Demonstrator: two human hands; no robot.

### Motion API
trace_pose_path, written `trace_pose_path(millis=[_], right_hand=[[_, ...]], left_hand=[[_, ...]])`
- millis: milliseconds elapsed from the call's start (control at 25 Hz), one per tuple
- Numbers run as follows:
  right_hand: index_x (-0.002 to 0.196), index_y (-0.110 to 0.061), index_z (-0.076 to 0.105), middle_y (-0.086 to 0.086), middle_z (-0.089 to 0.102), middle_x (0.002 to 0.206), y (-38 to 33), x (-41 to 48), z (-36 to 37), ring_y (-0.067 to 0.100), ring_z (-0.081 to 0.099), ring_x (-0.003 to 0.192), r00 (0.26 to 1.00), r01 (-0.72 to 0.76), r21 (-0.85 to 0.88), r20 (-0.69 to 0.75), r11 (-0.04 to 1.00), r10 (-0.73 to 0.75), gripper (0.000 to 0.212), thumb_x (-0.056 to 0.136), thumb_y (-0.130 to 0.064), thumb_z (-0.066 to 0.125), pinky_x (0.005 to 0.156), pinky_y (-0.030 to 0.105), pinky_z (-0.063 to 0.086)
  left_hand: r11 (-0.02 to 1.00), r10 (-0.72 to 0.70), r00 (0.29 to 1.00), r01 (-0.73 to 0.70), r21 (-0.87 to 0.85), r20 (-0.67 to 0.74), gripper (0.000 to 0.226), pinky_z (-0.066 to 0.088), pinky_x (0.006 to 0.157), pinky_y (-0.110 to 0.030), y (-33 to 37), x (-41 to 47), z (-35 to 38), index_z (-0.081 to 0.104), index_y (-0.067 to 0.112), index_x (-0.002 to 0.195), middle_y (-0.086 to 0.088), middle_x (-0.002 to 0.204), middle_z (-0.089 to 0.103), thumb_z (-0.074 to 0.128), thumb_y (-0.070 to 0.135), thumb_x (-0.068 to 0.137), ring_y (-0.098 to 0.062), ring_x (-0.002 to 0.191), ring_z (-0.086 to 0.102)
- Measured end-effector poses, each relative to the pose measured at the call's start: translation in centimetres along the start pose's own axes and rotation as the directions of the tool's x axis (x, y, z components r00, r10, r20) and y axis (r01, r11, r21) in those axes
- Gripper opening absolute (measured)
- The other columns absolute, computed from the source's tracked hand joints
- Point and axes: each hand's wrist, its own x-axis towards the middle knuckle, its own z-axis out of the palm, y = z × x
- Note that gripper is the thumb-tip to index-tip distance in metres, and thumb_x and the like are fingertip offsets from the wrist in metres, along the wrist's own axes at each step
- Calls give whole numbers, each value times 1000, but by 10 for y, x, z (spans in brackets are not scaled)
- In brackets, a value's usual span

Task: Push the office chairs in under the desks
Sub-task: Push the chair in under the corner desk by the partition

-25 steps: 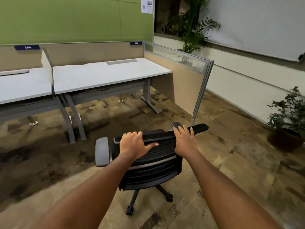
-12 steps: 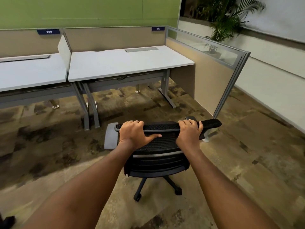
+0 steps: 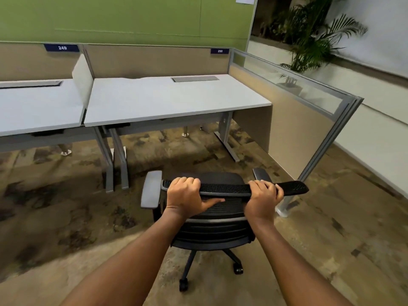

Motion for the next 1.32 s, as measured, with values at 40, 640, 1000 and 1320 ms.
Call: trace_pose_path(millis=[40,640,1000,1320], right_hand=[[97,-9,68,6,69,96,-5,10,12,31,54,103,999,-13,17,-36,1000,14,31,72,5,57,100,53,29],[100,-11,62,4,63,99,-51,152,126,28,48,104,1000,17,-73,3,997,-16,34,67,-5,69,98,49,27],[96,-10,60,7,62,94,-54,238,189,30,47,100,998,46,-19,-36,999,-47,39,60,2,68,97,50,26],[95,-11,61,7,61,94,-40,323,238,30,46,100,996,90,25,0,996,-90,39,60,4,67,96,50,25]], left_hand=[[1000,4,1000,-4,-6,-4,76,48,56,-30,-10,11,9,60,13,59,-3,60,64,45,87,70,-23,56,62],[994,63,937,-90,66,343,95,47,69,-37,-117,171,110,58,14,83,-7,81,66,20,99,61,-26,75,62],[988,-39,874,-40,152,484,108,38,93,-42,-148,251,165,56,16,104,-8,107,61,13,102,54,-27,101,54],[980,-159,847,73,185,507,112,35,101,-44,-163,325,221,54,16,111,-11,116,51,20,103,49,-30,110,45]])
